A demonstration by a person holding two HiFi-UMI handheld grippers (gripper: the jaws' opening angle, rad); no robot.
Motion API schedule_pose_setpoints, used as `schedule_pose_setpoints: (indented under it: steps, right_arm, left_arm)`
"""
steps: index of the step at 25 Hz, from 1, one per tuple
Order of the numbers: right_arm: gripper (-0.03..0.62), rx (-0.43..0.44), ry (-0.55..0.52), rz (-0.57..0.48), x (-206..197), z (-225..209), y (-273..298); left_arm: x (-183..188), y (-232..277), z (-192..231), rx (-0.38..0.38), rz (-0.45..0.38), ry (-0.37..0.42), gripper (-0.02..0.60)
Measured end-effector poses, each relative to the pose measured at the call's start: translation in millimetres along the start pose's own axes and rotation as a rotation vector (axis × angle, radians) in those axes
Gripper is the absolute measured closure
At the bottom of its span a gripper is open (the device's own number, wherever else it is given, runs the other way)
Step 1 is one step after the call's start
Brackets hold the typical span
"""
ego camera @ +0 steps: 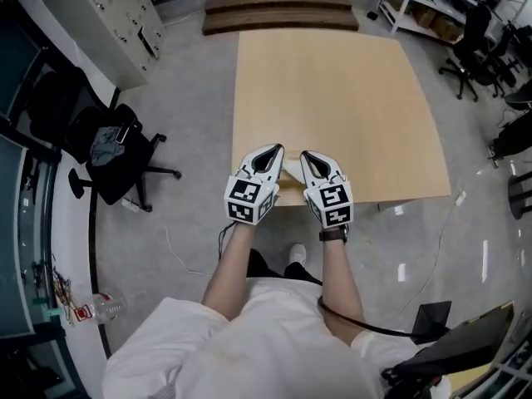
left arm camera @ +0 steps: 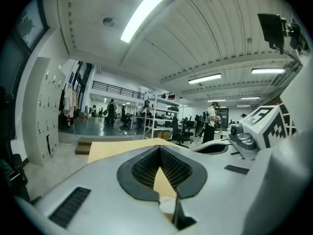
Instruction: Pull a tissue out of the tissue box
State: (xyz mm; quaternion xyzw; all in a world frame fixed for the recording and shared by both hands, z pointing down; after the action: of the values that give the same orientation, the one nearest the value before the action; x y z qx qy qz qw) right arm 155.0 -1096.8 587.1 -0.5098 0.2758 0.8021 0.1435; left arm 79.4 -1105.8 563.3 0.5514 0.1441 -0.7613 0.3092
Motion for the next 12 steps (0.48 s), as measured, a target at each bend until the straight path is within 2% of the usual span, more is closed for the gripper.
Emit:
schedule_pose_setpoints:
  steps: [4, 7, 12]
  right_arm:
    - [0.591, 0.108, -0.017, 0.142, -55.1, 20.9, 40.4]
    - [0.583, 0.171, -0.066, 0.207, -77.5, 33.1, 58.4]
    - [0.485, 0.26, -0.147, 0.323, -108.2, 57.0, 75.2]
  left_arm:
    - [-33.4, 14.1, 32.7, 0.014, 0.073, -0.027, 0.583]
    - [-47.1, 28.6, 57.2, 0.03, 0.108, -0.046, 0.583]
    - [-59.0, 40.2, 83.8, 0.03, 0.143, -0.084, 0.583]
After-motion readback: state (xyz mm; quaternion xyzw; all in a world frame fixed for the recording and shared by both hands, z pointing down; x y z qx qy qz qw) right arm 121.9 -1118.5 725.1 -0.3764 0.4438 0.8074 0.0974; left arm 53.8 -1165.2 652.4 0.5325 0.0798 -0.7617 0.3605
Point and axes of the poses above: the fingertips, and each gripper's own axes: y forward along the fingers, z to its left, x out of its top, the point moved 2 cm from there along -y, backward along the fingers, and after that the axes turned 15 degrees about -y, right-handed, at the moved point
